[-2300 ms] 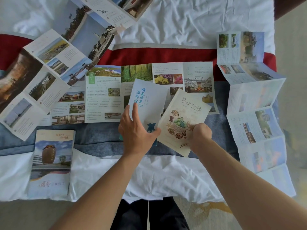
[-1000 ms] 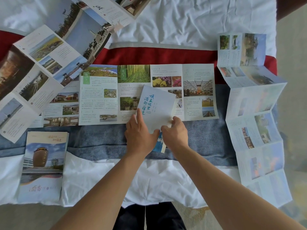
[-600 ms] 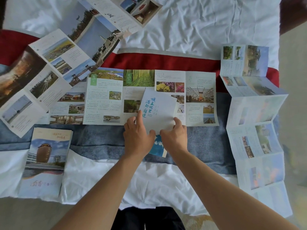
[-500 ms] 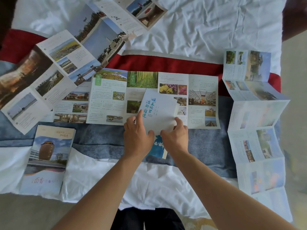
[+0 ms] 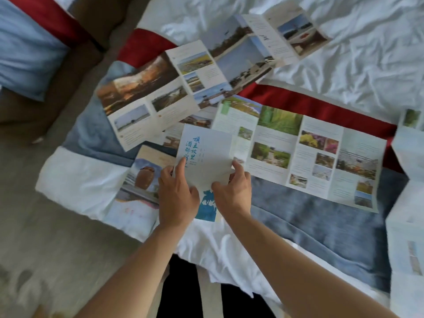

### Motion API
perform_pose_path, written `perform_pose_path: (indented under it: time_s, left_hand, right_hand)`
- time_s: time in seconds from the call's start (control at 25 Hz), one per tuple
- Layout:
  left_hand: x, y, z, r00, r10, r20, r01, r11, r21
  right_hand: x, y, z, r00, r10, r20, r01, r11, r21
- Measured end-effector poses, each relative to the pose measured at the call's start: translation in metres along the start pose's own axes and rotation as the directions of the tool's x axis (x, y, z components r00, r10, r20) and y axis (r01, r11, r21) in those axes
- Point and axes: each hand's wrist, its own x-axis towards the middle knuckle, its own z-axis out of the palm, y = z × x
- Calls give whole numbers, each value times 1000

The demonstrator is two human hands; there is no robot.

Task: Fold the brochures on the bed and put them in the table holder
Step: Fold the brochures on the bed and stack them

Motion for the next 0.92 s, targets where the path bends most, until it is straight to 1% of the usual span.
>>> perform_pose_path:
  time_s: [0.12,0.24,0.36,0.52,0.72,0.8,0.92]
  left_hand:
    - [-1,-50,-27,999,-32,-32,32,999,0]
    - [-5,-93,-48,996,-83,-22,83,996,18]
    - [-3,-125,-59,995,-102,-6,102,994,47]
    - [7,-151,-63,997,-62,39,58,993,99]
    - [17,-164,-57,995,-13,100,-1,991,136]
    - [18,-165,-55,994,3,106,-20,987,160]
    - [18,-170,-52,992,66,107,-86,978,190]
  right_hand:
    - [-27,-11,49,998,-16,56,17,1000,-17]
    - [-50,-18,90,995,-41,93,46,998,-48]
    - [-64,-23,121,994,-19,103,26,997,-70]
    - [-68,-23,148,996,10,94,0,995,-100]
    - [-69,-20,157,997,37,64,-30,994,-104]
    - [-73,-20,157,998,1,64,8,991,-130]
    - [-81,-19,157,995,-67,77,82,973,-214]
